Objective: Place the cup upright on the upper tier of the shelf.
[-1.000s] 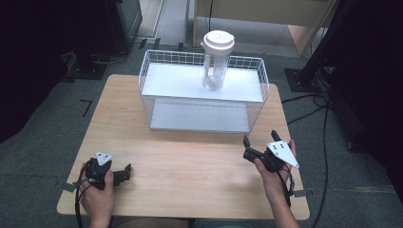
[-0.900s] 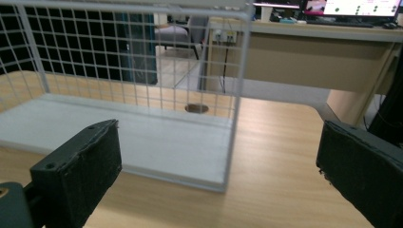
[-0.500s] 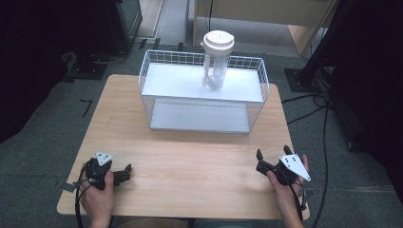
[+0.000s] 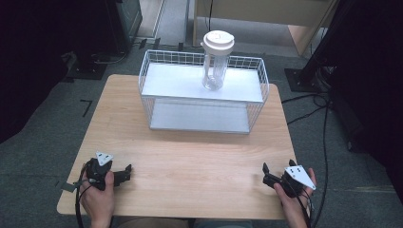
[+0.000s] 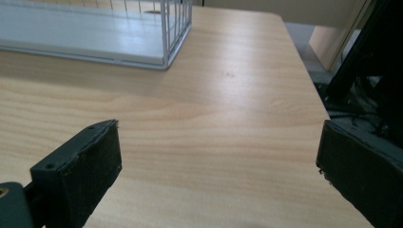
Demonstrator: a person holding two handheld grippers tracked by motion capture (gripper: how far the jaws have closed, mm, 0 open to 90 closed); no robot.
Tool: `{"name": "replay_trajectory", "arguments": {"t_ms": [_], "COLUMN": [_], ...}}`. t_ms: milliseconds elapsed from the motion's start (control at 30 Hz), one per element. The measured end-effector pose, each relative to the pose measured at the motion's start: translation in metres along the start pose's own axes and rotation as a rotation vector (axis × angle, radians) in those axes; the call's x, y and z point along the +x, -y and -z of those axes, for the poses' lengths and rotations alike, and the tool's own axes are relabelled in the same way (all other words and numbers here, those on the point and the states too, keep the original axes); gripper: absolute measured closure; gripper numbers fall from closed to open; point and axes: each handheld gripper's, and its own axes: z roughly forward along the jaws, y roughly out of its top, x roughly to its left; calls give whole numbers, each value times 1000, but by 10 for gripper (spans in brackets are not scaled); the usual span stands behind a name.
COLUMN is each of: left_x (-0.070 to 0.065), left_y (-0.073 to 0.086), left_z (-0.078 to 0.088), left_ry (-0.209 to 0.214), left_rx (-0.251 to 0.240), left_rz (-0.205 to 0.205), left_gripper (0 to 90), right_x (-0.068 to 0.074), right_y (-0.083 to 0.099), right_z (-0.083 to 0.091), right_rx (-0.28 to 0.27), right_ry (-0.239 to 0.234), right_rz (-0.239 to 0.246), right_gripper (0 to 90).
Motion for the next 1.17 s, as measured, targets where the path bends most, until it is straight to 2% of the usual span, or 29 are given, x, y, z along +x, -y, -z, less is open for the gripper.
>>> {"name": "replay_trajectory", "arguments": {"t_ms": [100,167,300,400,500,633,767,800,833,1167], "left_x": [0,0,0,0,0,0,0,0,0,0], "left_y": [0,0,0,0,0,0,0,0,0,0], "left_z": [0,0,0,0,0,0,0,0,0,0], "left_ry": [0,0,0,0,0,0,0,0,0,0], "left_rx": [0,0,0,0,0,0,0,0,0,0], "left_rz": [0,0,0,0,0,0,0,-1,-1,-1], "left_gripper": [0,0,0,0,0,0,0,0,0,0], "right_x": [-4,-6,-12,-11,-8,-6,-9,-11,-12,-11], "right_y": [2,3,4,6,8,9,9,10,10,10], "right_z": [4,5,5,6,3,3,4,4,3,4], "right_rx": [25,54,171,216,308,330,341,354,362,362], "right_ry": [-11,-11,-12,-9,19,31,11,-21,-34,-43], "right_rz": [6,-6,-37,-17,7,39,16,-1,-12,-10], "right_gripper": [13,13,13,13,13,12,13,13,13,13]}}
